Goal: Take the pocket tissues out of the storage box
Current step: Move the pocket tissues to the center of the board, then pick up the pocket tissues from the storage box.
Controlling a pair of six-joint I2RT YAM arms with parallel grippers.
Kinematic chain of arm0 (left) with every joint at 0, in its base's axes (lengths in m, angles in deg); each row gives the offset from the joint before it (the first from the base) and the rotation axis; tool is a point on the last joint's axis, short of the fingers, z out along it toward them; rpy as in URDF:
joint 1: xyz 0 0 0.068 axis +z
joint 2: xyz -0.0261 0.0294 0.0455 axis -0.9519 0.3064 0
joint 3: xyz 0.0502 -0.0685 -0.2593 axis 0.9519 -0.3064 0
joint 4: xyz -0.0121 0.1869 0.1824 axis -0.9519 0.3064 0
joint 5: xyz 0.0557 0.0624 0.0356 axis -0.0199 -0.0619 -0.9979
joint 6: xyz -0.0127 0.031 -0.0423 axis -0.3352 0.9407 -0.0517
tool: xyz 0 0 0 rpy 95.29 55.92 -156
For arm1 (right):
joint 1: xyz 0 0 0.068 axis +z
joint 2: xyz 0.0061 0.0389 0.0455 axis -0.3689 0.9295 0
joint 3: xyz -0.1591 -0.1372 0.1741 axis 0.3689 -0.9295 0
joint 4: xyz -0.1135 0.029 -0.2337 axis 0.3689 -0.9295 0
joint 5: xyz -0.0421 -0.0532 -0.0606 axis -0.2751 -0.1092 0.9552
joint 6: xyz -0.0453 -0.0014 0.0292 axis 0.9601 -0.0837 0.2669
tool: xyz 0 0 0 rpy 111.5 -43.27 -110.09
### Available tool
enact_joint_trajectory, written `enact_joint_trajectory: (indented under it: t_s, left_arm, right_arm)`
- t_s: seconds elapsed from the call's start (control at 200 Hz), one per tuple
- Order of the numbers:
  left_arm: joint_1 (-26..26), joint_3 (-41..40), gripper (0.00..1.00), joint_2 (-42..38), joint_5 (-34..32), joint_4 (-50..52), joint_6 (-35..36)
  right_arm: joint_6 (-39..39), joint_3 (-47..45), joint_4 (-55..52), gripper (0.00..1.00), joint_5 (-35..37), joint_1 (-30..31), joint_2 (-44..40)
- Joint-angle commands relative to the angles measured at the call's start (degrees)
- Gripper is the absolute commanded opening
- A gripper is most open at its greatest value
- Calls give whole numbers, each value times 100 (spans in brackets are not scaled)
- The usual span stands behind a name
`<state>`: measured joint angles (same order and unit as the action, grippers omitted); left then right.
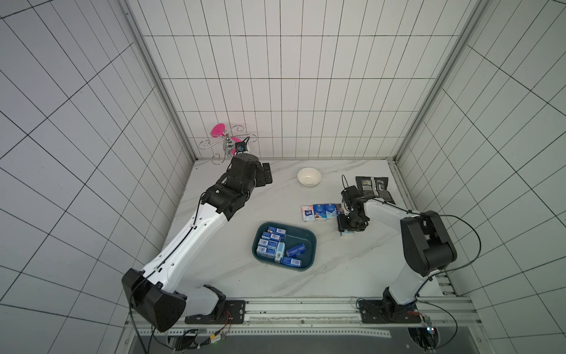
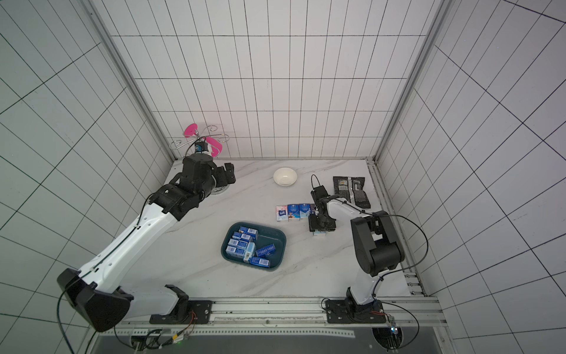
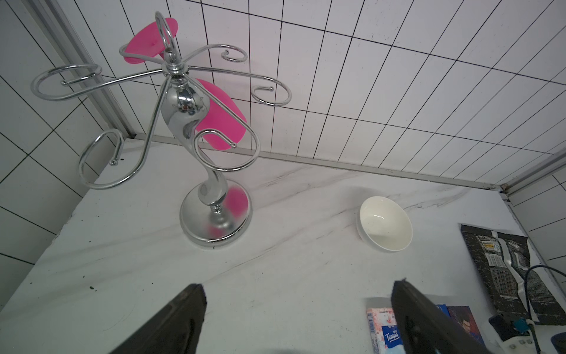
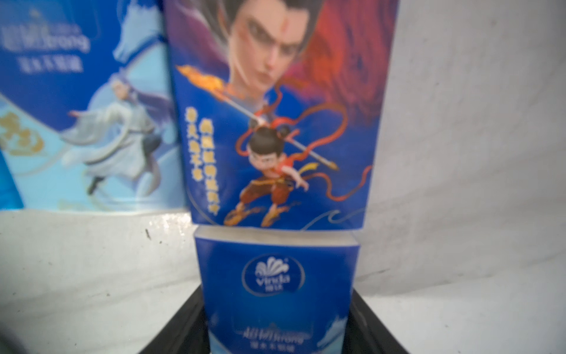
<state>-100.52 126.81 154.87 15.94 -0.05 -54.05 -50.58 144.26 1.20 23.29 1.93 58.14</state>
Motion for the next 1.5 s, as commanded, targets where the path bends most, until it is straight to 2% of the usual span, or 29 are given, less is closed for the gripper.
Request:
enact_joint_trajectory:
  t_s: [0.0, 0.305, 0.49, 0.58, 0.79, 0.93, 1.065, 1.199, 1.494]
  left_arm:
    - [-11, 168, 98, 28, -88, -7, 82]
    - [-11, 175, 98, 6, -87, 5, 90]
    - [-12, 202, 98, -7, -61, 9, 75]
    - [-12, 192, 98, 1, -70, 14, 81]
    - [-12, 131, 98, 43, -135, 64, 90]
    - [12, 142, 98, 19, -244, 142, 134]
    - [41, 171, 98, 2, -254, 179, 98]
    - [50, 217, 98, -16, -272, 232, 83]
    - [116, 306, 98, -78, -316, 347, 162]
  right_arm:
    - [53, 211, -79, 66, 71, -46, 16]
    - [-55, 287, -400, 72, 140, 17, -525]
    - [-190, 314, -785, 73, 447, 246, -887]
    - [-249, 417, -999, 74, 711, 576, -1099]
    - [-343, 685, -1070, 72, 863, 2074, -1652]
    - [97, 452, -658, 70, 257, 2931, -2060]
    - [871, 168, -154, 68, -236, 3375, -2106]
    - [1412, 204, -125, 69, -213, 3581, -1717]
    - [2153, 323, -90, 70, -131, 3619, -1123]
